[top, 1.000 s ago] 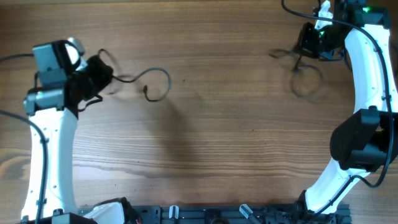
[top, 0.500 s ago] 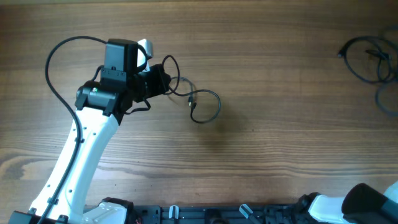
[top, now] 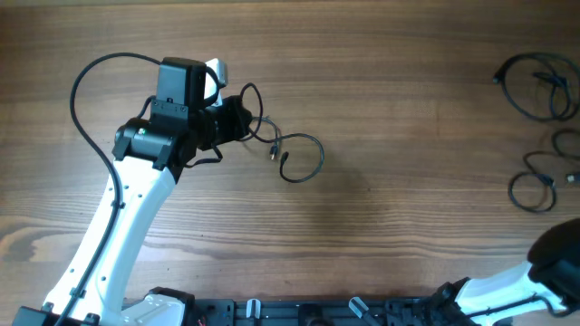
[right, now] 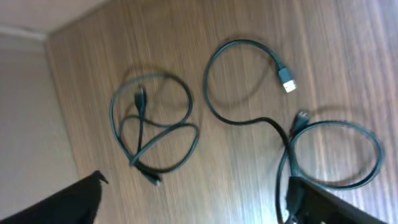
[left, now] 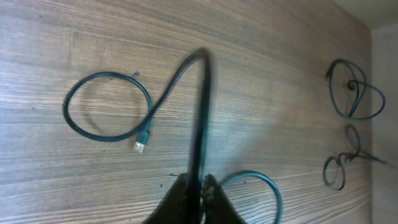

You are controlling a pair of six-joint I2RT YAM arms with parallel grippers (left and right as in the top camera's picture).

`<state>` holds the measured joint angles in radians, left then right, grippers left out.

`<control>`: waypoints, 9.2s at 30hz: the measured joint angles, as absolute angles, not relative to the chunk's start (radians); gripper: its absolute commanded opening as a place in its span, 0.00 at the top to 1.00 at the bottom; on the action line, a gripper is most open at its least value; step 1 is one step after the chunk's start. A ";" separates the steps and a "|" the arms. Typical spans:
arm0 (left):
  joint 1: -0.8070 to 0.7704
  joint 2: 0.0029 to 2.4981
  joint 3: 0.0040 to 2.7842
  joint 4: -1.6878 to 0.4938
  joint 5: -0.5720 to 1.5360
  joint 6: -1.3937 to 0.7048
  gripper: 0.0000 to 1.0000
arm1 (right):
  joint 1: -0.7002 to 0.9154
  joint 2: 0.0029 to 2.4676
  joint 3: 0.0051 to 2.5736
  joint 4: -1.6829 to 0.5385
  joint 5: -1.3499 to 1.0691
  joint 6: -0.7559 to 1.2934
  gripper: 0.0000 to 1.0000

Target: Untangle cables

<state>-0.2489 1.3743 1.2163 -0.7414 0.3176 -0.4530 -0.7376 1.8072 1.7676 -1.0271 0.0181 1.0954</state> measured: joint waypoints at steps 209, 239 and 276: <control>0.248 1.419 1.214 -0.852 0.071 -0.687 0.00 | 0.258 0.132 0.081 0.131 -0.287 -0.392 0.00; 0.248 1.419 1.214 -0.852 0.071 -0.687 0.00 | 0.258 0.019 0.007 0.019 -0.287 -0.176 0.00; -0.065 0.080 0.088 0.013 -0.071 -0.281 0.00 | 0.258 0.013 0.006 0.019 -0.287 -0.176 0.00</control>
<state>-0.0650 0.0795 0.0879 0.0128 -0.0711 -0.2813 0.2584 0.0128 0.0063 0.0193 -0.2871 -0.1757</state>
